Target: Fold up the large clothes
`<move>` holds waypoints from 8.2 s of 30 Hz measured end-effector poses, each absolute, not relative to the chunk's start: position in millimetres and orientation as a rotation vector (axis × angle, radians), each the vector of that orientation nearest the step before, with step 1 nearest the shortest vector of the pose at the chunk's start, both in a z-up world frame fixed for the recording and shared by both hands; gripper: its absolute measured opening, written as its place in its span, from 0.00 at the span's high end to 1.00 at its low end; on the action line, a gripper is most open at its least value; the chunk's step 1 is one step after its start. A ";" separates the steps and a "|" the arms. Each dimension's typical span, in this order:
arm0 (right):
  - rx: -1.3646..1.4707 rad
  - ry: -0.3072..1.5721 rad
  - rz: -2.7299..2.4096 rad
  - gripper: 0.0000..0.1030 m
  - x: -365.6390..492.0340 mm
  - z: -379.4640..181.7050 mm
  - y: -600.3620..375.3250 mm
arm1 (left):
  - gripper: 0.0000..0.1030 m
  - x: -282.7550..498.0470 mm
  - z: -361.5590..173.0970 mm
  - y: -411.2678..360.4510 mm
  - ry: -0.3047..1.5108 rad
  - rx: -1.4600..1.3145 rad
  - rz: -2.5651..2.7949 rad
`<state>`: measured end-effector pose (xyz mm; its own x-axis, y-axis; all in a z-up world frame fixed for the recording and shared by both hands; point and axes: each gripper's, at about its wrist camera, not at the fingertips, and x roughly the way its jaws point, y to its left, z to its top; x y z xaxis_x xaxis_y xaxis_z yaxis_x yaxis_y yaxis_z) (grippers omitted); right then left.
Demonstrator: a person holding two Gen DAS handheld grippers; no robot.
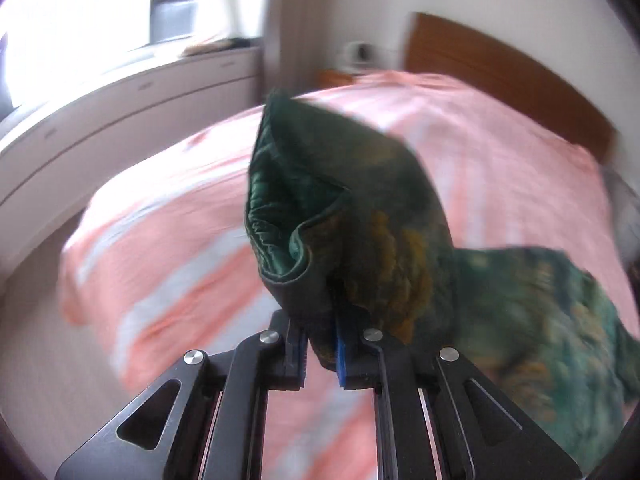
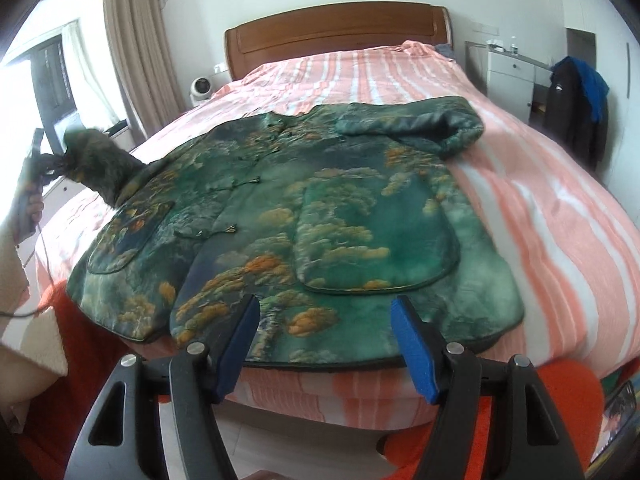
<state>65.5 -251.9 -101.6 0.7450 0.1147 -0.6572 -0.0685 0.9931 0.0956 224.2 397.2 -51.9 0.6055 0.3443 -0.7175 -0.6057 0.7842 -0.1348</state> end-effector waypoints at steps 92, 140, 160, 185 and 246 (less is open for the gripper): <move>0.425 1.025 0.128 0.87 113.9 -129.4 -397.2 | 0.03 134.8 -26.1 120.9 0.869 -0.346 -0.052; -0.061 0.662 0.094 0.08 89.2 -88.1 -245.9 | 0.01 125.4 -39.6 37.0 0.715 -0.047 -0.130; -0.028 0.666 0.076 0.08 90.2 -90.7 -251.8 | 0.01 127.7 -46.3 49.5 0.736 -0.079 -0.089; 0.035 0.675 0.082 0.08 92.7 -89.1 -257.9 | 0.01 133.3 -51.4 59.6 0.746 -0.093 -0.040; 0.295 0.491 0.248 0.89 379.4 21.9 -224.1 | 0.01 139.5 -86.3 104.4 0.779 -0.221 0.040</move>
